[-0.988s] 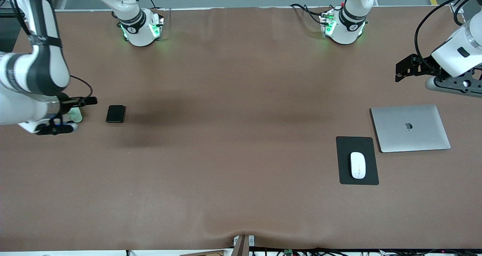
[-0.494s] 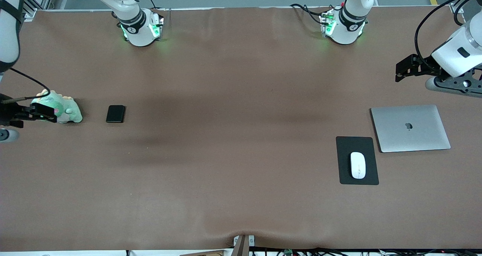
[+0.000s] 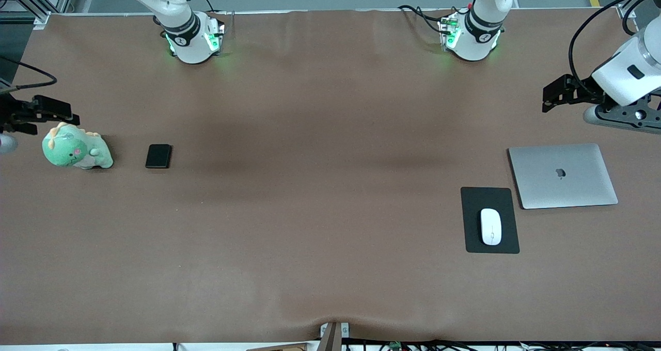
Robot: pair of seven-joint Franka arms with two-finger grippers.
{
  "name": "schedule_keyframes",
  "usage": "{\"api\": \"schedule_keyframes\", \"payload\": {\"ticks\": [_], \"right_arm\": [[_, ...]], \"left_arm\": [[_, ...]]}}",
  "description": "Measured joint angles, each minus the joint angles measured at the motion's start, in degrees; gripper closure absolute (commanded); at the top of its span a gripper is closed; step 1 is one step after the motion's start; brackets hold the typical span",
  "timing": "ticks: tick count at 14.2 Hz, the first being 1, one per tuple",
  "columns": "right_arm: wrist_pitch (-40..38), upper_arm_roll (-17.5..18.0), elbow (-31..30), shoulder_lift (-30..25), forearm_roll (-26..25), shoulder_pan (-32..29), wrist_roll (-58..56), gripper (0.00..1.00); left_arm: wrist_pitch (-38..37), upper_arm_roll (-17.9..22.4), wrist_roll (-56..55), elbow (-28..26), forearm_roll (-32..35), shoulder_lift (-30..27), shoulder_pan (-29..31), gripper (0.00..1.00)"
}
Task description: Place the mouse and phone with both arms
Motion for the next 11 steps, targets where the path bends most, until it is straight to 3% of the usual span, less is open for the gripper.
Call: {"api": "schedule_keyframes", "payload": {"ticks": [2, 5, 9, 11], "right_arm": [[0.25, -0.38, -3.81, -2.19, 0.55, 0.22, 0.84, 0.0], [0.01, 0.54, -5.55, -3.48, 0.03, 1.28, 15.1, 0.0], [-1.27, 8.06, 0.47, -3.62, -10.41, 1.13, 19.64, 0.0], [-2.53, 8.72, 3.5, -3.62, -10.83, 0.94, 19.1, 0.0]], "left_arm": [[0.0, 0.0, 0.0, 0.0, 0.0, 0.0, 0.0, 0.0], [0.0, 0.0, 0.0, 0.0, 0.0, 0.0, 0.0, 0.0], [0.0, 0.02, 0.0, -0.01, 0.0, 0.0, 0.01, 0.0], [0.0, 0.02, 0.0, 0.0, 0.0, 0.0, 0.01, 0.0]]}}
